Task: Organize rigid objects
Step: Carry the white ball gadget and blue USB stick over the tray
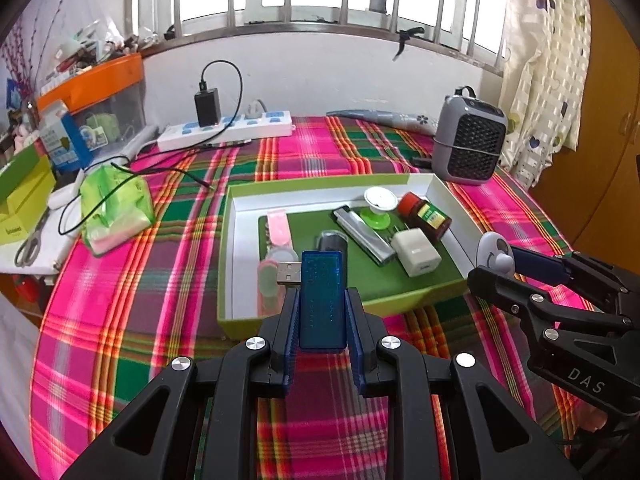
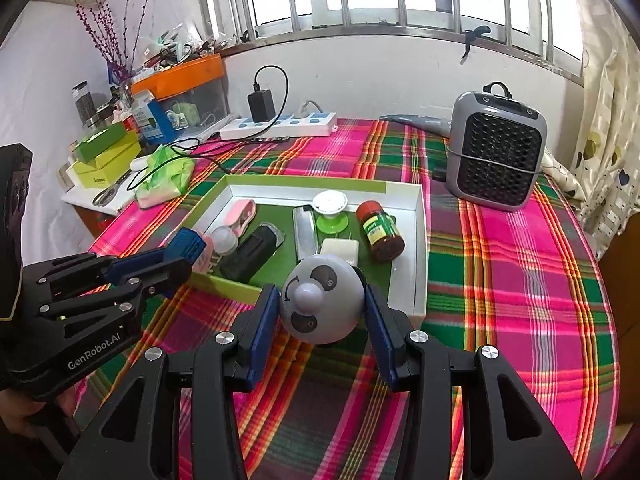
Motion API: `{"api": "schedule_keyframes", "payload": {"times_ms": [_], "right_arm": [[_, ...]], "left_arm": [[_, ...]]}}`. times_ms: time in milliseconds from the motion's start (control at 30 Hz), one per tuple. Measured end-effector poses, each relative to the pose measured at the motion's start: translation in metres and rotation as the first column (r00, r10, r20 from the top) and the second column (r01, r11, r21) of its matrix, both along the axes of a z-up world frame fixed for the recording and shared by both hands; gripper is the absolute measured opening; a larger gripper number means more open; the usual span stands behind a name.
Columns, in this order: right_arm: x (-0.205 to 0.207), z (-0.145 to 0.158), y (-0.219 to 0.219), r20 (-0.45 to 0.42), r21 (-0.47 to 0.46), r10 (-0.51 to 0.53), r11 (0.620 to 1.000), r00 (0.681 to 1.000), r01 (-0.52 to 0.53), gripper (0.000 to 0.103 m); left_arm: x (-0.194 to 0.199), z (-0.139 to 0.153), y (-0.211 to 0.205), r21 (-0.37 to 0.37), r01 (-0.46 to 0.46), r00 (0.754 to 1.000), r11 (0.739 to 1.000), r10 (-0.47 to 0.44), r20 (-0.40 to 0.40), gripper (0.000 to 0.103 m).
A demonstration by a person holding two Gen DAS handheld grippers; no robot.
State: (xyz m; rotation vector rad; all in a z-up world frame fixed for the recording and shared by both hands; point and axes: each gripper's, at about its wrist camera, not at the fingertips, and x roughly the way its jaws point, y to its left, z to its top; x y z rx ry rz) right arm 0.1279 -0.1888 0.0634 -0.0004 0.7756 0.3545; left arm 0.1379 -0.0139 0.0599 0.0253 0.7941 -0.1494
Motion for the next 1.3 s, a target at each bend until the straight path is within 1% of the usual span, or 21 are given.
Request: {"api": "schedule_keyframes", "payload": {"times_ms": [233, 500, 800, 1300], "right_arm": [[0.017, 0.0, 0.005, -0.004, -0.011, 0.002, 1.0, 1.0, -0.002, 0.045], [0.035, -0.004, 0.012, -0.016, -0.02, 0.012, 1.0, 1.0, -0.013, 0.045], [0.052, -0.01, 0.024, -0.033, -0.03, 0.043, 0.999, 0.999, -0.044, 0.045], [0.066, -0.024, 0.039, -0.068, -0.051, 0.083, 0.995, 0.994, -0.086, 0.045]], "left_arm": [[0.018, 0.0, 0.008, -0.001, -0.013, 1.0, 1.0, 0.013, -0.001, 0.021], [0.033, -0.006, 0.014, -0.001, -0.022, 1.0, 1.0, 0.022, -0.02, 0.021], [0.039, -0.014, 0.015, 0.002, -0.026, 0.999, 1.0, 0.026, -0.034, 0.021], [0.044, -0.02, 0.013, 0.005, -0.017, 0.999, 1.0, 0.017, -0.044, 0.021]]}}
